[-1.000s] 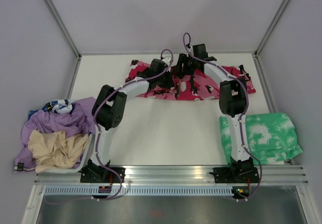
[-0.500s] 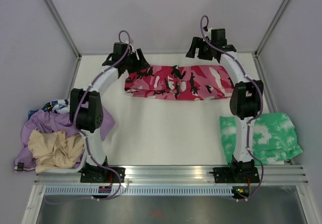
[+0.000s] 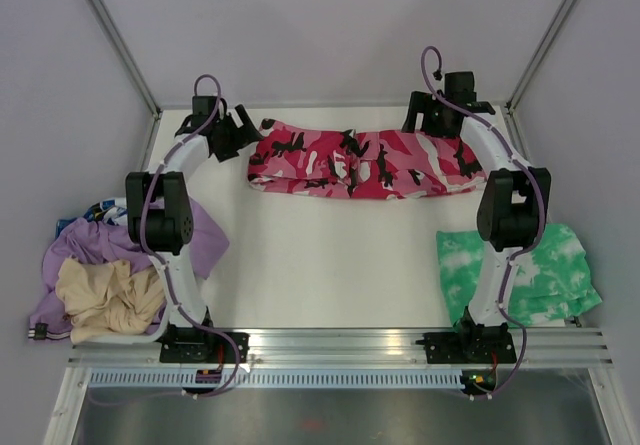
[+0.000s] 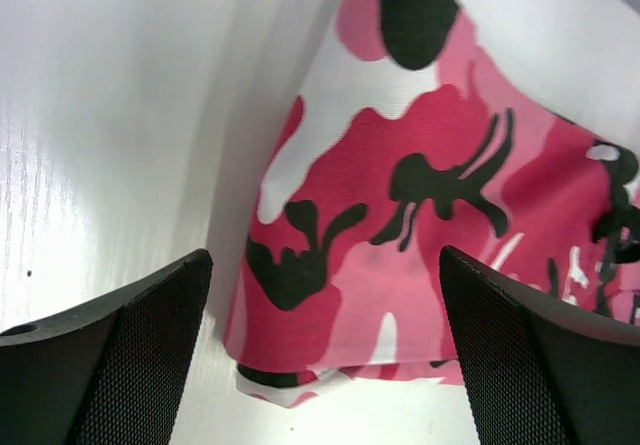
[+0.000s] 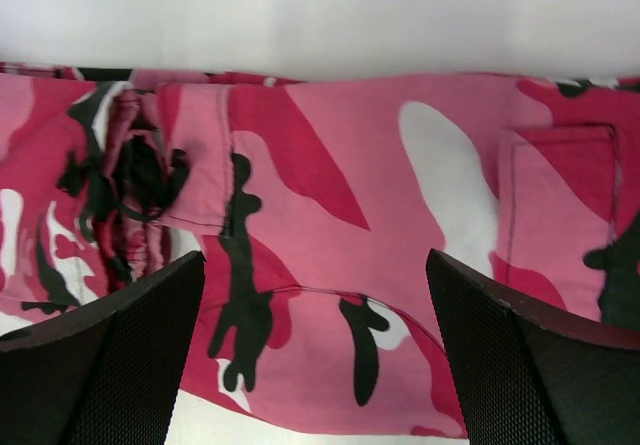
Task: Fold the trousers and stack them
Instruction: Fold the trousers
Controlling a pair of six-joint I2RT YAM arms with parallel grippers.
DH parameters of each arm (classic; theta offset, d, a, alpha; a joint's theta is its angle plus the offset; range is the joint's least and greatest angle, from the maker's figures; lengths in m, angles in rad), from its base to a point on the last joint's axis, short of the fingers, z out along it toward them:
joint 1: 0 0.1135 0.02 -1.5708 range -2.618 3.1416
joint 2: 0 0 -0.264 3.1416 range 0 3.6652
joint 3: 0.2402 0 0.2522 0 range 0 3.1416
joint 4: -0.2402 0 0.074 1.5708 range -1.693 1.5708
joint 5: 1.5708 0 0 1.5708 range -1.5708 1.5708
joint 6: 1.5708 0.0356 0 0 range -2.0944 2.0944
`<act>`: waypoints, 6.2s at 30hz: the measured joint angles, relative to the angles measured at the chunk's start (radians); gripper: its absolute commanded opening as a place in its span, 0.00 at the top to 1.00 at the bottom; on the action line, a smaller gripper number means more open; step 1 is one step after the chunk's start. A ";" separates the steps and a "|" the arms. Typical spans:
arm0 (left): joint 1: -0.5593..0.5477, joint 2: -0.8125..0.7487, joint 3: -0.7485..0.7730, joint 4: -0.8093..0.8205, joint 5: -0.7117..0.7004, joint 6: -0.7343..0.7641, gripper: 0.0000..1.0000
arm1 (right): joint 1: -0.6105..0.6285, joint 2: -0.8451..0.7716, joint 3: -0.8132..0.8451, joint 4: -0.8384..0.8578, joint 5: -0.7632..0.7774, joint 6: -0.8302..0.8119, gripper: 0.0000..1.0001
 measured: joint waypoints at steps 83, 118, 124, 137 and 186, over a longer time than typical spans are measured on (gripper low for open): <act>0.091 0.031 0.694 -0.380 -0.377 0.375 0.98 | 0.196 0.137 -0.053 0.139 -0.025 0.084 0.04; -0.509 0.223 0.713 -0.384 -0.776 0.050 0.98 | -0.289 -0.161 -0.323 0.148 -0.126 0.230 0.03; -0.554 0.288 0.659 -0.261 -0.691 -0.068 0.98 | -0.299 -0.161 -0.323 0.162 -0.177 0.244 0.03; -0.600 0.341 0.535 0.013 -0.545 -0.206 0.98 | -0.330 -0.161 -0.342 0.176 -0.200 0.245 0.03; -0.631 0.165 0.285 0.128 -0.198 0.265 0.29 | 0.037 0.204 -0.005 0.319 -0.270 0.466 0.03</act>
